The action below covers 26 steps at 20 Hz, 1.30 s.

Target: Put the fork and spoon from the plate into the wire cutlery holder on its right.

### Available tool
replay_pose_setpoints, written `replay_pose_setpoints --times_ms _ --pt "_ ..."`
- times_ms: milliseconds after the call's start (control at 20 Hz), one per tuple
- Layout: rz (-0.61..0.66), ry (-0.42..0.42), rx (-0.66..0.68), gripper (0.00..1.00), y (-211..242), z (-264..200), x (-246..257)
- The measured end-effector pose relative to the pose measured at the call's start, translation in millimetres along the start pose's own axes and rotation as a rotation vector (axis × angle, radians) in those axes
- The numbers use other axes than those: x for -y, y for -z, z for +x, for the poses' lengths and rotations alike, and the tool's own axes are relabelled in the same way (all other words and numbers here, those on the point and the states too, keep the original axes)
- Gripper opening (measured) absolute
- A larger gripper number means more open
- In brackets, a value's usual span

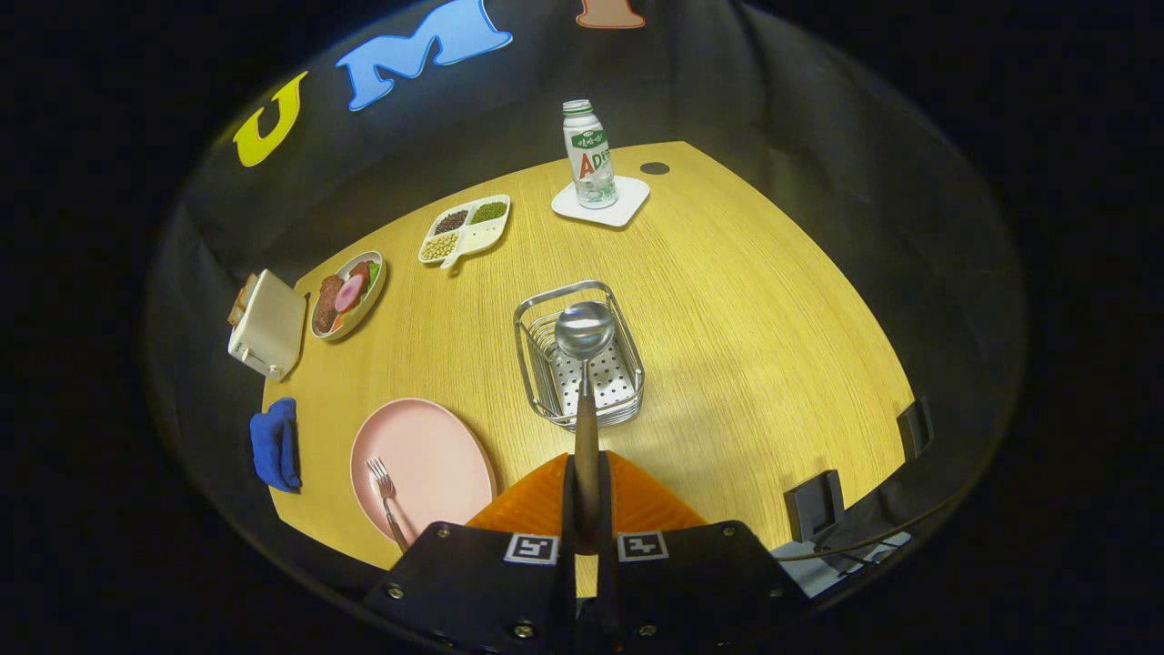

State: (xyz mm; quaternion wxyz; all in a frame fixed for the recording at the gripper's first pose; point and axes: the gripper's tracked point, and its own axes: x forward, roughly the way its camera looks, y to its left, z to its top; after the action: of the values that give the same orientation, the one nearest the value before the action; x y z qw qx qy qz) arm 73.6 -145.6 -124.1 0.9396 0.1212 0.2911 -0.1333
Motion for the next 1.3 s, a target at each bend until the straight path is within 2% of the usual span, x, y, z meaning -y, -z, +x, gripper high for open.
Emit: replay_pose_setpoints --times_ms 250,650,1300 --pt "-0.011 0.001 0.052 0.13 -23.2 -6.9 -1.1" --pt "-0.053 0.02 0.119 0.15 -45.7 -18.2 -1.7" --pt "-0.163 -0.054 0.15 0.15 -25.1 -37.2 -48.9"
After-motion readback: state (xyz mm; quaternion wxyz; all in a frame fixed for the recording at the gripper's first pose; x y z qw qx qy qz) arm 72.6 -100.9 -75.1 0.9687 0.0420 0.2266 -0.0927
